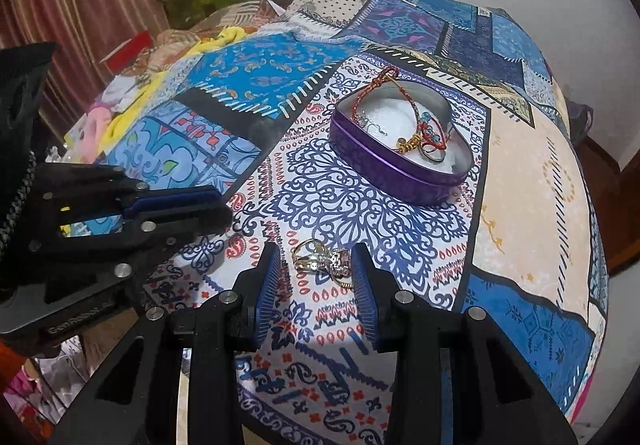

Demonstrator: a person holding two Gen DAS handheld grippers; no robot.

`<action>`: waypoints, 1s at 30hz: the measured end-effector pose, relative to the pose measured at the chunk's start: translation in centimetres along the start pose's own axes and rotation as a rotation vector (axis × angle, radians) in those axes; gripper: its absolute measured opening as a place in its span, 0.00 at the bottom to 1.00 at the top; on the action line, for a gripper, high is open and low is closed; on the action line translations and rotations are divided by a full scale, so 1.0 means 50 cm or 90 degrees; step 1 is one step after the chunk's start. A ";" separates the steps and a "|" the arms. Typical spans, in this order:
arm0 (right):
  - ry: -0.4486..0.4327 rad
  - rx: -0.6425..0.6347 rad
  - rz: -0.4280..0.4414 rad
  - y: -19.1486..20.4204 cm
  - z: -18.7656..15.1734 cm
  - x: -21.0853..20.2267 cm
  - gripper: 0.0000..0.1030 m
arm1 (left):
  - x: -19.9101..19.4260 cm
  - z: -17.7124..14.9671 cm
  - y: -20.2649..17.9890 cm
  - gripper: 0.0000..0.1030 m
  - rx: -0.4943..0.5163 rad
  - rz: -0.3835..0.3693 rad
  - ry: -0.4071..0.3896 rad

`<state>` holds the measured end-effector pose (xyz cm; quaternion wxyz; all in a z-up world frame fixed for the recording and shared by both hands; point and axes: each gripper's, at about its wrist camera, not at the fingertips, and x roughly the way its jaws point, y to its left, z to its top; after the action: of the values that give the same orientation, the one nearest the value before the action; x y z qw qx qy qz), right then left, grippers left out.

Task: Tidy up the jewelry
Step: 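Grasp a small gold earring with the left tool and lift it, then drop the gold earring into the heart tin with the left tool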

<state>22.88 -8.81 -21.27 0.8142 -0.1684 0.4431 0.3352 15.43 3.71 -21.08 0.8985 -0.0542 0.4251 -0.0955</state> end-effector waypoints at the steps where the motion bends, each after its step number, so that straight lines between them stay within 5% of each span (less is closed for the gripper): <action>1: 0.003 -0.002 -0.002 0.000 0.001 0.004 0.28 | -0.001 0.000 0.000 0.08 -0.001 0.000 -0.001; 12: -0.015 0.009 -0.007 -0.002 -0.003 -0.015 0.27 | -0.015 0.010 0.001 0.08 -0.008 -0.002 -0.011; 30: -0.120 0.082 -0.034 -0.060 0.033 -0.120 0.27 | -0.058 0.084 -0.039 0.08 0.026 0.002 -0.075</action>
<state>23.66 -12.43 -15.41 0.8699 -0.0952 0.3807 0.2987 16.62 2.50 -15.88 0.9229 -0.0408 0.3696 -0.0998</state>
